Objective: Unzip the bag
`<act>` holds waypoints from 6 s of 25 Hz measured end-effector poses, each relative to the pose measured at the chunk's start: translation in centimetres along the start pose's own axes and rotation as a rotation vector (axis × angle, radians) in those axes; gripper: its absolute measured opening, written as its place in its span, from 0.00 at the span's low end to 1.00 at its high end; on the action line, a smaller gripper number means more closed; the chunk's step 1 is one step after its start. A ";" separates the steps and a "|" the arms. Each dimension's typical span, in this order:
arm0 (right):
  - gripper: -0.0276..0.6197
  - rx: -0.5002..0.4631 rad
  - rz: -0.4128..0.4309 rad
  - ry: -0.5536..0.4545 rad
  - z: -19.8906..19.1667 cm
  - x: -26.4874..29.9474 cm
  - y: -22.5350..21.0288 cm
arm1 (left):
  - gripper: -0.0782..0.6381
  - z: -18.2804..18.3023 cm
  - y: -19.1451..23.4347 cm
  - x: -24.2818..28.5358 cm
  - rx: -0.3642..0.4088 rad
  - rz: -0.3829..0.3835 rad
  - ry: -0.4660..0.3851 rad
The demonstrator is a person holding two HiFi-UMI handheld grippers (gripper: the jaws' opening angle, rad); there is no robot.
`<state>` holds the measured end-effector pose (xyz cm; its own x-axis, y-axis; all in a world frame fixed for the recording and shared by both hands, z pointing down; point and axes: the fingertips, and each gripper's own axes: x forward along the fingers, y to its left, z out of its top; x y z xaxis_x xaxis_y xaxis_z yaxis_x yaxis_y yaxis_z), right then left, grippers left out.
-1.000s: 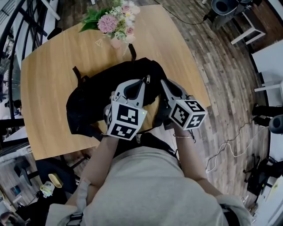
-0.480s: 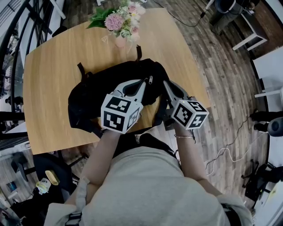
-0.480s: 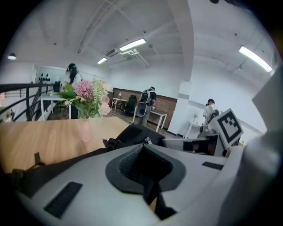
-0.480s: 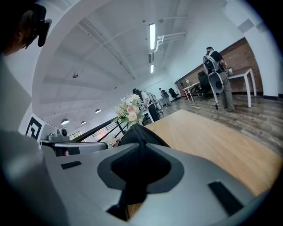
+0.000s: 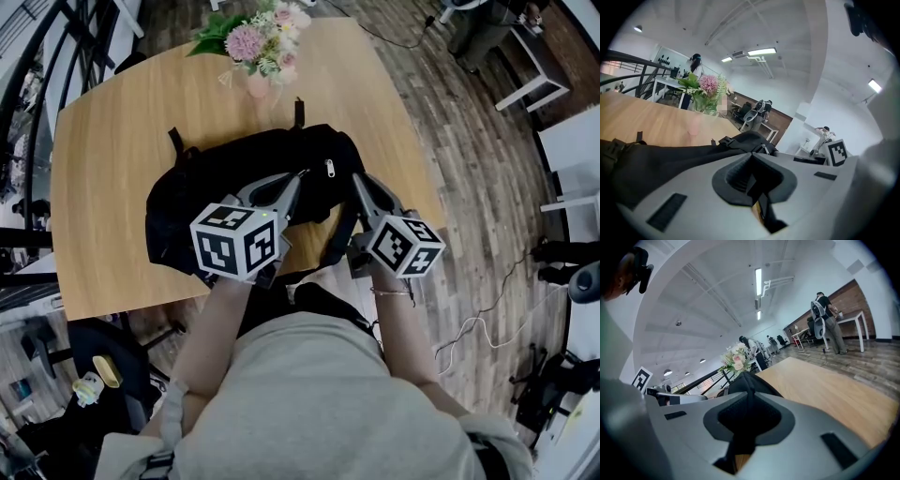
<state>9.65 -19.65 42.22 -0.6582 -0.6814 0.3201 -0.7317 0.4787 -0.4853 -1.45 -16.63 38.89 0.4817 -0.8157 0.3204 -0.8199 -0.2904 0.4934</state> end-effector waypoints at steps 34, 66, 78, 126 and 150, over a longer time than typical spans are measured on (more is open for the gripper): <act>0.13 -0.040 -0.017 -0.019 1.0 -0.2 -0.4 | 0.14 -1.8 5.8 -11.1 0.081 0.319 -0.108; 0.30 -0.682 0.184 0.108 0.2 1.9 10.5 | 0.14 -2.2 7.1 -14.0 0.066 0.388 -0.153; 0.34 -1.105 0.422 0.227 -5.7 4.2 19.5 | 0.14 -2.3 7.1 -14.2 0.041 0.388 -0.177; 0.09 -1.213 0.489 0.399 -9.6 7.1 19.1 | 0.14 -3.0 11.8 -19.6 0.049 0.566 -0.185; 0.19 -1.160 0.430 0.335 -9.1 6.9 19.0 | 0.14 -3.8 14.4 -22.7 0.027 0.733 -0.187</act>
<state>-10.39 -10.23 42.63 -0.7678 -0.2615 0.5849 -0.0643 0.9397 0.3358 -22.96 -0.38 41.82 -0.2482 -0.8753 0.4150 -0.9186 0.3487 0.1860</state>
